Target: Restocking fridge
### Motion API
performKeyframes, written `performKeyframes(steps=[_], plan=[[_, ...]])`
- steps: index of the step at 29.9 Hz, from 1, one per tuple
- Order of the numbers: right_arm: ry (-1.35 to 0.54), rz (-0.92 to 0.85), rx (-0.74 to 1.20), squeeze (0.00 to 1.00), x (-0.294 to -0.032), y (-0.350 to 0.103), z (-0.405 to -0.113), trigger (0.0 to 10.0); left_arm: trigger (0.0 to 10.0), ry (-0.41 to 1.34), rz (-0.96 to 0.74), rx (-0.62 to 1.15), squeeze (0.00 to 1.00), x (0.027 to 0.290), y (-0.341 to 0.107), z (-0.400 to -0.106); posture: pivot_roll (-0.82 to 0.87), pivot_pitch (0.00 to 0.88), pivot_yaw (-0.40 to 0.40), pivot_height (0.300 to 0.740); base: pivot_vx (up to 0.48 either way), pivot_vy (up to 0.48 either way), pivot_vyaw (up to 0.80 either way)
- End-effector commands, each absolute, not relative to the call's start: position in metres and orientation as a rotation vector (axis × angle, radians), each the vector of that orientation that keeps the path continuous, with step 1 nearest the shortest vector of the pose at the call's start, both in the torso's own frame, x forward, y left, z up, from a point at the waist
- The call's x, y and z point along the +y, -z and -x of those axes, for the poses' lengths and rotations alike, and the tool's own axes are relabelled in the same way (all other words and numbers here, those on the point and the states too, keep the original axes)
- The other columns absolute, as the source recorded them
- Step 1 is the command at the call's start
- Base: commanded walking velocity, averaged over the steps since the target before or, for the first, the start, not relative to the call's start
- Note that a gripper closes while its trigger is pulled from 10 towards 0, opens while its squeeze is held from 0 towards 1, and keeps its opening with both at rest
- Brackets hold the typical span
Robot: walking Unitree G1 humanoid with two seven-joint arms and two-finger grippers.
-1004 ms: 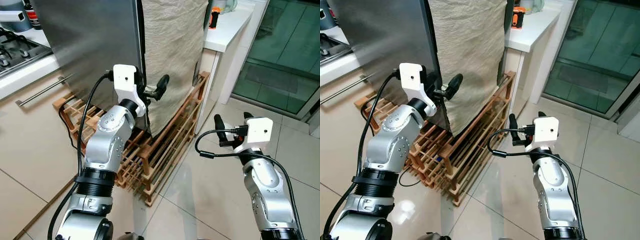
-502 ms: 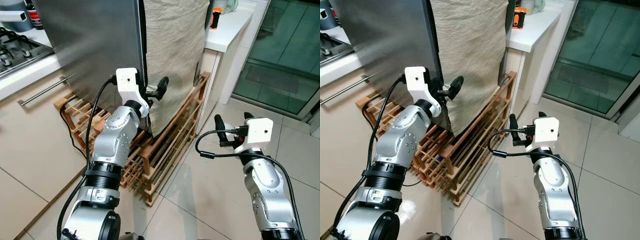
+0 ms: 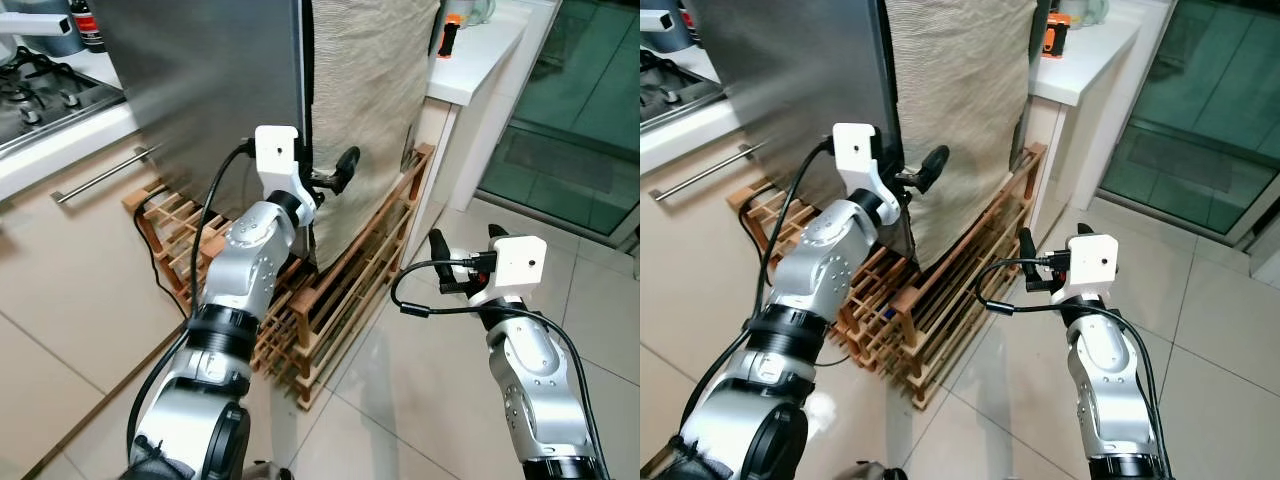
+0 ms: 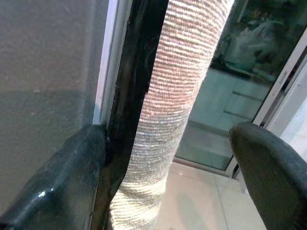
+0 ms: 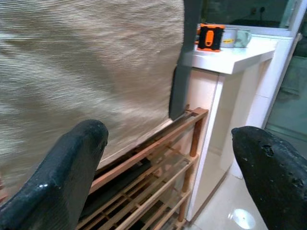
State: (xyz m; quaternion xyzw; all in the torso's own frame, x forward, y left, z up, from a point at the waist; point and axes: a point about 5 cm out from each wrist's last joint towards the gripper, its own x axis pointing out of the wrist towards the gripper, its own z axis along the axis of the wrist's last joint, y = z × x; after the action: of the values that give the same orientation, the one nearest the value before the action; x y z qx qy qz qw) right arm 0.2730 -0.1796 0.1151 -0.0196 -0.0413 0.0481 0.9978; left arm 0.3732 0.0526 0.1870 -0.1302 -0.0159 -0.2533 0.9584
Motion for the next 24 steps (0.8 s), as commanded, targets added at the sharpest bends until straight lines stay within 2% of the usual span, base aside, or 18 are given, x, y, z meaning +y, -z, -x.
performKeyframes(steps=[1, 6, 7, 8, 11, 13, 16, 17, 22, 24], plan=[[-0.126, 0.054, -0.080, 0.00, -0.175, -0.117, -0.272, 10.0, 10.0, 0.723, 0.274, -0.088, 0.00, 0.008, -0.211, -0.368, -0.24, 0.000, 0.078, 0.740, 0.000, 0.000, 0.00], [-0.245, 0.018, -0.002, 0.00, -0.165, -0.109, -0.266, 10.0, 10.0, 0.929, 0.337, -0.060, 0.00, -0.042, -0.220, -0.353, -0.28, 0.000, 0.083, 0.740, 0.000, 0.000, 0.00], [-0.298, 0.020, 0.017, 0.00, -0.159, -0.108, -0.261, 10.0, 10.0, 1.064, 0.372, -0.060, 0.00, -0.075, -0.231, -0.337, -0.31, 0.000, 0.077, 0.740, 0.000, 0.000, 0.00], [-0.298, 0.020, 0.017, 0.00, -0.159, -0.108, -0.261, 10.0, 10.0, 1.064, 0.372, -0.060, 0.00, -0.075, -0.231, -0.337, -0.31, 0.000, 0.077, 0.740, 0.000, 0.000, 0.00], [-0.313, 0.042, 0.004, 0.00, -0.158, -0.113, -0.259, 10.0, 10.0, 1.321, 0.470, -0.084, 0.00, -0.119, -0.251, -0.299, -0.33, 0.000, 0.072, 0.740, 0.000, 0.000, 0.00], [-0.305, 0.051, -0.004, 0.00, -0.162, -0.116, -0.260, 10.0, 10.0, 1.479, 0.525, -0.113, 0.00, -0.133, -0.262, -0.277, -0.34, 0.000, 0.070, 0.740, 0.000, 0.000, 0.00], [-0.299, 0.056, -0.007, 0.00, -0.165, -0.118, -0.260, 10.0, 10.0, 1.550, 0.538, -0.146, 0.00, -0.131, -0.265, -0.271, -0.34, 0.000, 0.067, 0.740, 0.000, 0.000, 0.00], [-0.303, 0.052, 0.001, 0.00, -0.165, -0.118, -0.258, 10.0, 10.0, 1.523, 0.589, -0.152, 0.00, -0.112, -0.267, -0.283, -0.33, 0.000, 0.056, 0.740, 0.000, 0.000, 0.00], [-0.323, 0.042, 0.023, 0.00, -0.162, -0.116, -0.256, 10.0, 10.0, 1.497, 0.622, -0.179, 0.00, -0.092, -0.272, -0.293, -0.31, 0.000, 0.047, 0.740, 0.000, 0.000, 0.00], [-0.359, 0.036, 0.028, 0.00, -0.153, -0.116, -0.255, 10.0, 10.0, 1.455, 0.624, -0.225, 0.00, -0.063, -0.280, -0.302, -0.29, 0.000, 0.044, 0.740, 0.000, 0.000, 0.00]])
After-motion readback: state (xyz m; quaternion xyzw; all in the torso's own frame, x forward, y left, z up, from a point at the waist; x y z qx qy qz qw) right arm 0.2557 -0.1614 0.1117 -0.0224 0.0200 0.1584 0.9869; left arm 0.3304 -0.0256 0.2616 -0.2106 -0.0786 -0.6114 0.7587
